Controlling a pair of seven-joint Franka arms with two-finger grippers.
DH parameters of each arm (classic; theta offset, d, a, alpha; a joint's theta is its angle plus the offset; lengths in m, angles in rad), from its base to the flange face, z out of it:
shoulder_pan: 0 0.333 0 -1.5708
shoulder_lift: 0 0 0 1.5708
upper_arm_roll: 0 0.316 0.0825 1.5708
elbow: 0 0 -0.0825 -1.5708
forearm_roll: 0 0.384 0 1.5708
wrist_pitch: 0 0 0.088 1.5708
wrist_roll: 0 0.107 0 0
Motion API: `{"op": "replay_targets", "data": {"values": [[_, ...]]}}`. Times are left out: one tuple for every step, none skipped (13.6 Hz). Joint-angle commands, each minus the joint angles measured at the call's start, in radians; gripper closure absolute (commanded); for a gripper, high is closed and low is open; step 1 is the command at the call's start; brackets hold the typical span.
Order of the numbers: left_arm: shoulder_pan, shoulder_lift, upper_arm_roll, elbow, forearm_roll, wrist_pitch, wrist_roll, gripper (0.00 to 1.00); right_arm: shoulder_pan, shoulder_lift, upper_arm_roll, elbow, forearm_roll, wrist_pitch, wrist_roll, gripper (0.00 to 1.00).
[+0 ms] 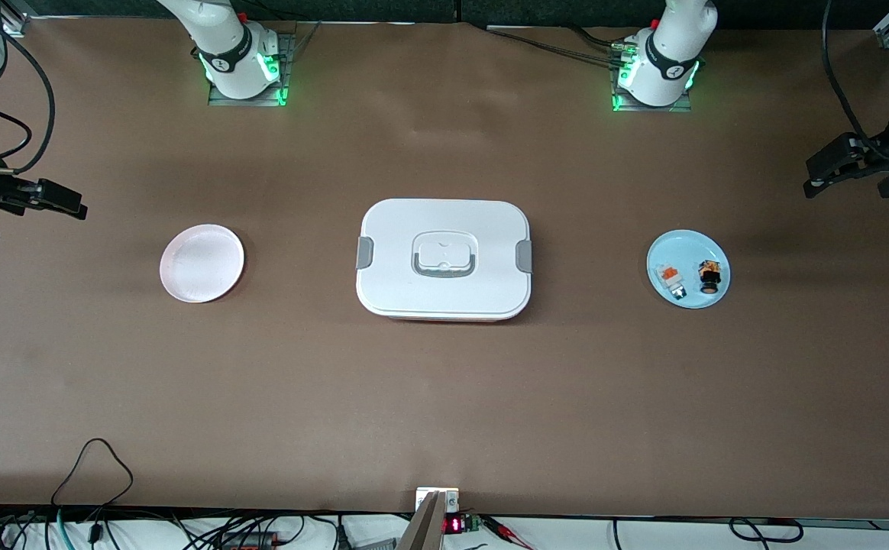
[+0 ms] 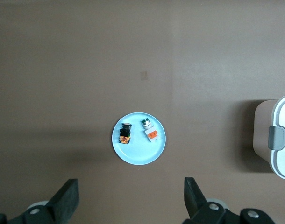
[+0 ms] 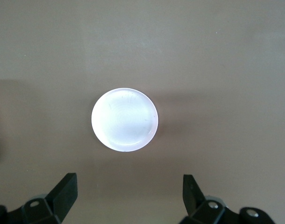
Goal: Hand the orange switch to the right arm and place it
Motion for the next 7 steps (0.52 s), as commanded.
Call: {"op": "replay_targets", "data": {"values": [[0.002, -0.006, -0.009, 0.005, 0.002, 0.000, -0.002, 0.01, -0.002, -0.006, -0.004, 0.002, 0.020, -0.007, -0.016, 0.00], [-0.003, -0.006, -0.012, 0.005, 0.003, 0.000, -0.005, 0.01, -0.002, -0.006, -0.003, 0.002, 0.020, -0.007, -0.016, 0.00], [-0.003, -0.007, -0.012, 0.005, 0.000, -0.002, -0.007, 0.01, -0.002, -0.006, -0.003, 0.002, 0.020, -0.007, -0.016, 0.00], [-0.002, -0.004, -0.012, 0.005, -0.006, 0.003, 0.001, 0.01, -0.002, -0.006, -0.003, 0.002, 0.020, -0.007, -0.016, 0.00], [0.003, -0.003, -0.004, 0.006, -0.013, 0.003, 0.004, 0.01, -0.002, -0.006, -0.004, 0.002, 0.020, -0.007, -0.016, 0.00], [0.003, -0.001, 0.002, 0.005, -0.013, 0.004, 0.006, 0.01, -0.002, -0.006, -0.003, 0.002, 0.020, -0.007, -0.016, 0.00], [-0.003, 0.006, 0.002, 0.003, 0.009, 0.008, 0.004, 0.01, -0.002, -0.006, -0.003, 0.002, 0.020, -0.007, -0.016, 0.00]]}}
